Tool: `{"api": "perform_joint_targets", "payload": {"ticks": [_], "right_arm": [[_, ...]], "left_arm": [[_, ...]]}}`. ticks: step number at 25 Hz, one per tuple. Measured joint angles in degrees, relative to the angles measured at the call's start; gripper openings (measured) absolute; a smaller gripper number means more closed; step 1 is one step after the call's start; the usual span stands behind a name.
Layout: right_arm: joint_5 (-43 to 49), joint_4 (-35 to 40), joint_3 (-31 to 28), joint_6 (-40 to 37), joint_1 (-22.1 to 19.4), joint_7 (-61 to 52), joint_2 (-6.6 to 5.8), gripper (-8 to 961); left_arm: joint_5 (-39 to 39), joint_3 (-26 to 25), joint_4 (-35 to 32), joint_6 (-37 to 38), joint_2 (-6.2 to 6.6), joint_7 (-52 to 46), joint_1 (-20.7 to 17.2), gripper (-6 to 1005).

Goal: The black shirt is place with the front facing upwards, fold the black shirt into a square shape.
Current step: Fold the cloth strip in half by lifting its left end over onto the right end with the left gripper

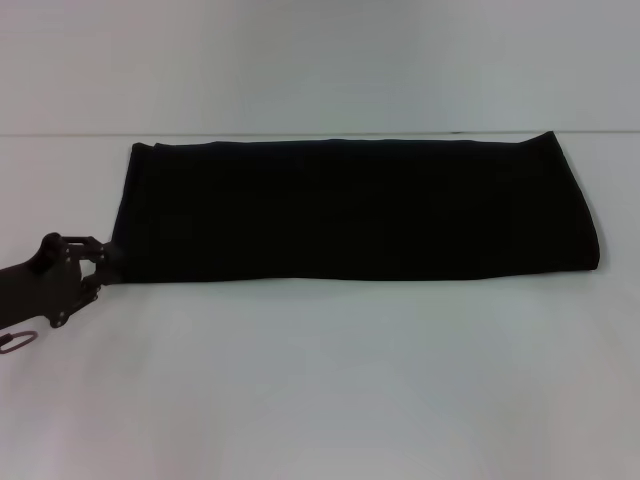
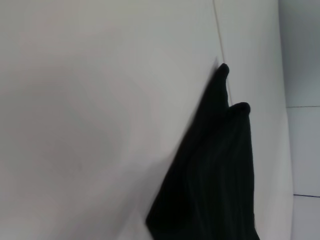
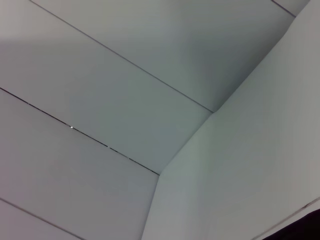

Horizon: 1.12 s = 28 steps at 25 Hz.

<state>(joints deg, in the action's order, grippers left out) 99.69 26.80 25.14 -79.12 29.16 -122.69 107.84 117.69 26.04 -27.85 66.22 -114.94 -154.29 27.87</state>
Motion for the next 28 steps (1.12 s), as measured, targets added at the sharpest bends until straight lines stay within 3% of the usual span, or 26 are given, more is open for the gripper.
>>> {"api": "perform_joint_targets", "payload": {"ticks": [17,28], "right_arm": [[0.0,-0.1,-0.1,0.8,-0.5,0.0,0.25,697],[0.0,-0.1,-0.4,1.4,-0.6,0.0,0.26,696]], "left_arm": [[-0.1,-0.4,2.7,-5.3,-0.02,-1.9,0.7,486],[0.3,0.1,2.9,-6.7,-0.05,-4.3,1.0,483]]}}
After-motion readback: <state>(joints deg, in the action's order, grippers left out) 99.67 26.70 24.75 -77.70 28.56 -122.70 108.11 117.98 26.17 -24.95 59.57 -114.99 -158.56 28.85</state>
